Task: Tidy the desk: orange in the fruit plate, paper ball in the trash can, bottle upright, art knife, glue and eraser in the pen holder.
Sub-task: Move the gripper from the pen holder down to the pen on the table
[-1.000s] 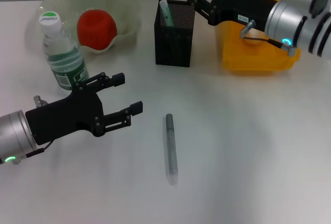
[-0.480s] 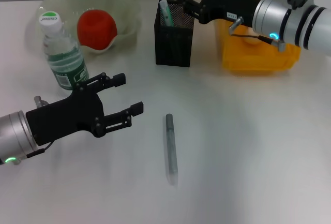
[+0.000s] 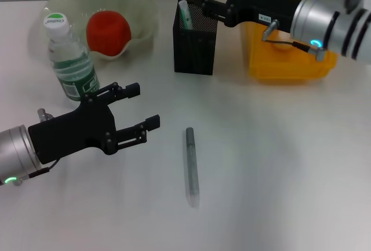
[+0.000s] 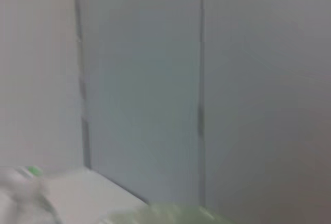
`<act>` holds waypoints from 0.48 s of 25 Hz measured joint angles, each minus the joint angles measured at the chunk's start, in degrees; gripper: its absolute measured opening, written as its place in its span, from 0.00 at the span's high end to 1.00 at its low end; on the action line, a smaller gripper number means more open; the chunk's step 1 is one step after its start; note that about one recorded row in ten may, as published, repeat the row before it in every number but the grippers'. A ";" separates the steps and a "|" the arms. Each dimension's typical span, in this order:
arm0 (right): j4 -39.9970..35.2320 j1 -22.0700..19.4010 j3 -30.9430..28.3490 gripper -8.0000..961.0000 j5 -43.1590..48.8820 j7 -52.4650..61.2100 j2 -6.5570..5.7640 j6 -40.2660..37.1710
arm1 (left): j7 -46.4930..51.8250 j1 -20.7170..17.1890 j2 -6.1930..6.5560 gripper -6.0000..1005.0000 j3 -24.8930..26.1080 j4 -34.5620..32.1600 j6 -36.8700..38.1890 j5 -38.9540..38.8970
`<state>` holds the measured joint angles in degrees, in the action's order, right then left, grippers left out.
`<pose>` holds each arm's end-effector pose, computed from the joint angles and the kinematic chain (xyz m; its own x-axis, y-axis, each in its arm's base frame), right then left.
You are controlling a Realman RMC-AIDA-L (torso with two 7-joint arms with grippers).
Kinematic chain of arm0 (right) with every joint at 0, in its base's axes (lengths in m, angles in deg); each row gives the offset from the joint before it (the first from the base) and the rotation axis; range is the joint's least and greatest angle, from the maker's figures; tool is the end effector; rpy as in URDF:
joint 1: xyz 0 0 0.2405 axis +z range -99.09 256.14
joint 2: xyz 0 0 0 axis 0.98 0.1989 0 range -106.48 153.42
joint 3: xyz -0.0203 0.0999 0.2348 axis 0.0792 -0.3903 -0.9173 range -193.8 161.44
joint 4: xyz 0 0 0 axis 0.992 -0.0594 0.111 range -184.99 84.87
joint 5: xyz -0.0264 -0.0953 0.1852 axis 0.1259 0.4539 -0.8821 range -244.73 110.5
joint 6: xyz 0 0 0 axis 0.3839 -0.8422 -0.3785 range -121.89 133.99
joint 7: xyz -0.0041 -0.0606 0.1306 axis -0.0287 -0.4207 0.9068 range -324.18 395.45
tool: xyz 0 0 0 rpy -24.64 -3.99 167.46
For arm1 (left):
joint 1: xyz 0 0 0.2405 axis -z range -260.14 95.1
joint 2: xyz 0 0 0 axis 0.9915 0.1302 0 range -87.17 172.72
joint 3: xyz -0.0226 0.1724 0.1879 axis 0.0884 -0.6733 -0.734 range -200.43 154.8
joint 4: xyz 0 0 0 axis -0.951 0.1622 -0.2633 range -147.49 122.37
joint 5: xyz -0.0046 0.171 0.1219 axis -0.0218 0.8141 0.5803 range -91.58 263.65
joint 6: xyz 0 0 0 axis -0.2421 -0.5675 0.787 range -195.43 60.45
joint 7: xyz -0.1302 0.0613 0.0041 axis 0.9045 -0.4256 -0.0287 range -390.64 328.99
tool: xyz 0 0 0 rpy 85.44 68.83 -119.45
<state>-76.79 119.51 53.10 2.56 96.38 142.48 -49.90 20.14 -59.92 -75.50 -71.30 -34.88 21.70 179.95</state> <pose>0.1826 0.4188 -0.0401 0.7898 -0.0770 -0.6085 -0.4191 -0.7921 -0.4437 -0.2872 0.2807 -0.0284 0.7477 0.1202 0.6530 0.3732 -0.8896 -0.2635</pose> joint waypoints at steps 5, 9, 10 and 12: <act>-4.55 -3.70 -0.07 0.34 0.48 6.31 -1.13 -9.66 | 0.14 -0.01 0.20 0.22 -0.51 -0.17 0.05 0.46; -8.02 -6.08 -0.73 0.34 5.60 13.17 -3.63 -21.89 | 0.27 -0.14 0.48 0.22 -0.68 -0.26 0.14 0.96; -8.60 -6.09 -1.12 0.34 7.92 14.39 -3.94 -23.75 | 0.56 -0.22 0.76 0.22 -0.70 -0.27 0.32 1.17; -10.70 -5.90 -2.51 0.34 15.86 17.40 -4.33 -26.65 | 0.89 -0.45 1.39 0.22 -0.72 -0.29 0.82 1.36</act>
<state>-87.49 113.61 50.59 18.42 113.78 138.15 -76.55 21.03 -60.37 -74.11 -72.02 -35.17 22.52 181.31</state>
